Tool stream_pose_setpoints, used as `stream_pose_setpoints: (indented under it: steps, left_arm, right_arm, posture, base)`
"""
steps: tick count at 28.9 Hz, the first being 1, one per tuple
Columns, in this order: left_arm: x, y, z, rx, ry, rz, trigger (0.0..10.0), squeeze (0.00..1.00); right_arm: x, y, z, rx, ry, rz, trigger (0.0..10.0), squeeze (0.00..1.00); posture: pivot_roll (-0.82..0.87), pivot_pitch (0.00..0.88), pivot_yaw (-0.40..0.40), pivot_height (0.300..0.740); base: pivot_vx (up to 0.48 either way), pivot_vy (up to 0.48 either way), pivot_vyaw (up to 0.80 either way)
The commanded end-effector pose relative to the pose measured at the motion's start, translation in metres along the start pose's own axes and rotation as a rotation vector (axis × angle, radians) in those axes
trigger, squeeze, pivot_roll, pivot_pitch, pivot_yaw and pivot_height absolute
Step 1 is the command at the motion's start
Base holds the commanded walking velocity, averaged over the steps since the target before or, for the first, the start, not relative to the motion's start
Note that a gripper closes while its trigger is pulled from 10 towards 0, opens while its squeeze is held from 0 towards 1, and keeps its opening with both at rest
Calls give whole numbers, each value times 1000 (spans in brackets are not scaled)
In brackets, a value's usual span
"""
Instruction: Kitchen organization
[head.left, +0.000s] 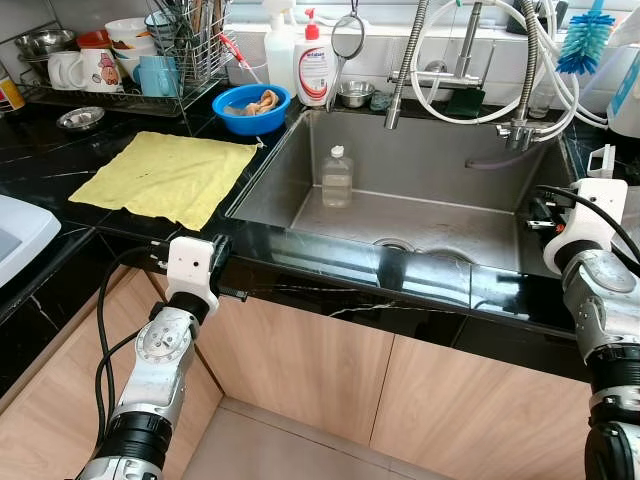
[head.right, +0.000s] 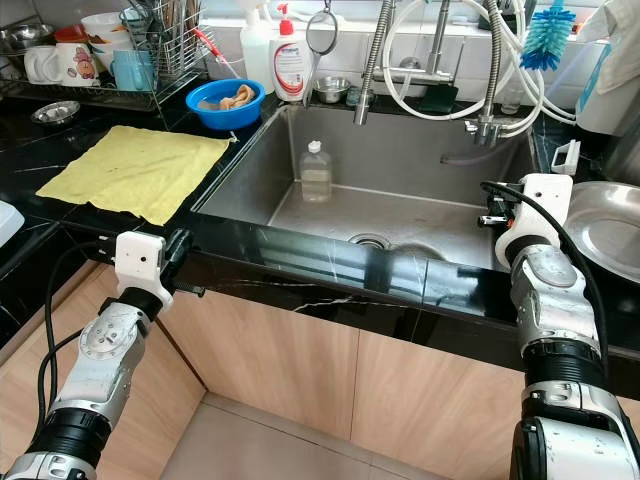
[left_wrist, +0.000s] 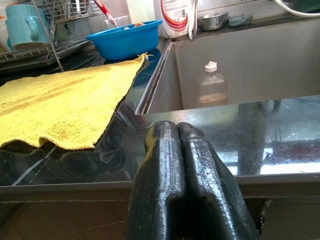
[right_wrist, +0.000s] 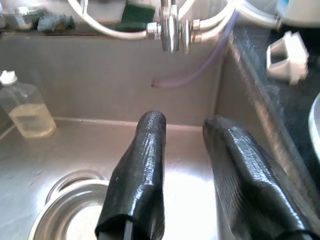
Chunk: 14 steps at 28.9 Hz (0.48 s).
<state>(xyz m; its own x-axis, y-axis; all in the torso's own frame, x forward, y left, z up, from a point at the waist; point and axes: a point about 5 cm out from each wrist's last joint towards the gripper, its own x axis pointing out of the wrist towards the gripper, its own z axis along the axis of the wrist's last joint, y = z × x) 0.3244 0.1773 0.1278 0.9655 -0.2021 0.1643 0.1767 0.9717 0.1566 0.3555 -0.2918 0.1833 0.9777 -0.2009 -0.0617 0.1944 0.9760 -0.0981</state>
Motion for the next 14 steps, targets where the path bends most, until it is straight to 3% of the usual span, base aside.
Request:
stream_pose_setpoints:
  steps: [1,4,5,7,9,14]
  left_arm:
    - [-2,3,-1,14,13,0,10000,0]
    - [-2,3,-1,13,13,-1,10000,0]
    - [-2,2,-1,13,14,-2,10000,0]
    - [-2,2,-1,13,15,-3,10000,0]
    - [-1,2,-2,12,17,-2,10000,0]
    - [-1,1,-2,9,18,-2,10000,0]
  right_arm:
    - [-2,3,23,-52,-105,-2,10000,0]
    - [-5,2,31,-118,-129,-34,10000,0]
    - [-10,1,39,-194,-151,-60,10000,0]
    - [-11,1,41,-215,-157,-65,10000,0]
    - [-15,0,42,-307,-104,-80,10000,0]
    - [-21,-1,41,-316,-51,-94,10000,0]
  posture:
    - [-13,0,50,740]
    - [-15,0,52,740]
    - [-18,0,51,740]
    - [-20,0,52,740]
    - [-24,0,51,740]
    - [-27,0,52,740]
  base:
    - [0,0,0]
    - [0,0,0]
    - [0,0,0]
    - [0,0,0]
    - [0,0,0]
    - [0,0,0]
